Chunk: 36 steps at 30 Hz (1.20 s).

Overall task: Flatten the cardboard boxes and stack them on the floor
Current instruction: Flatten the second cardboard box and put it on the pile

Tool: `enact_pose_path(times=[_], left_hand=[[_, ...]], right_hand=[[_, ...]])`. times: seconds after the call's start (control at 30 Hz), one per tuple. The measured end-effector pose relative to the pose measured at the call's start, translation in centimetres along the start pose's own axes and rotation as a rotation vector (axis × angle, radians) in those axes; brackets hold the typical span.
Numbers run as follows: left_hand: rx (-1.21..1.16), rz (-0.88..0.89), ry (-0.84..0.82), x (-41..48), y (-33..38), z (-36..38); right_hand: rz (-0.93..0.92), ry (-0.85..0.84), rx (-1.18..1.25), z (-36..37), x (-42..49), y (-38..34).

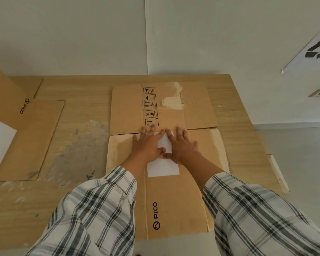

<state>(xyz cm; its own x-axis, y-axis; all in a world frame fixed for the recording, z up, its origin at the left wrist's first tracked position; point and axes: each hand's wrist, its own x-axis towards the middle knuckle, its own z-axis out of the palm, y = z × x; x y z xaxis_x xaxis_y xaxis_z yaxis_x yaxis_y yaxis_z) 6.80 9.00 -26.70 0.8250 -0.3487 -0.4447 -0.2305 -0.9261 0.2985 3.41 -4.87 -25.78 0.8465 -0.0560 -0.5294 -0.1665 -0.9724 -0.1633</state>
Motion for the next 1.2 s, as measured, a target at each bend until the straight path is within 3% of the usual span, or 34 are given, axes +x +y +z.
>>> enact_pose_path(times=[0.23, 0.37, 0.5, 0.83, 1.03, 1.13, 1.2], left_hand=[[0.072, -0.065, 0.082, -1.2, 1.4, 0.0], [0.150, -0.046, 0.303, -3.5, 3.1, 1.0], [0.005, -0.015, 0.392, -6.3, 2.8, 3.0], [-0.097, -0.048, 0.406, -13.5, 0.4, 8.2], [-0.071, -0.098, 0.351, -13.1, 0.7, 6.7], [-0.128, -0.202, 0.350, -12.4, -0.2, 5.2], [-0.204, -0.376, 0.317, -12.0, -1.5, 4.5]], right_hand=[[0.030, 0.036, -0.038, 0.3, -0.4, -0.4], [0.031, 0.209, -0.076, 1.9, -2.5, -1.0], [-0.041, 0.370, -0.044, 4.2, -5.4, -0.8], [-0.033, 0.373, 0.063, 9.6, -12.9, 2.6], [-0.024, 0.355, 0.012, 7.2, -12.6, 2.6], [0.053, 0.395, 0.037, 5.3, -12.3, 3.3], [0.214, 0.350, 0.103, 4.7, -12.0, 4.5]])
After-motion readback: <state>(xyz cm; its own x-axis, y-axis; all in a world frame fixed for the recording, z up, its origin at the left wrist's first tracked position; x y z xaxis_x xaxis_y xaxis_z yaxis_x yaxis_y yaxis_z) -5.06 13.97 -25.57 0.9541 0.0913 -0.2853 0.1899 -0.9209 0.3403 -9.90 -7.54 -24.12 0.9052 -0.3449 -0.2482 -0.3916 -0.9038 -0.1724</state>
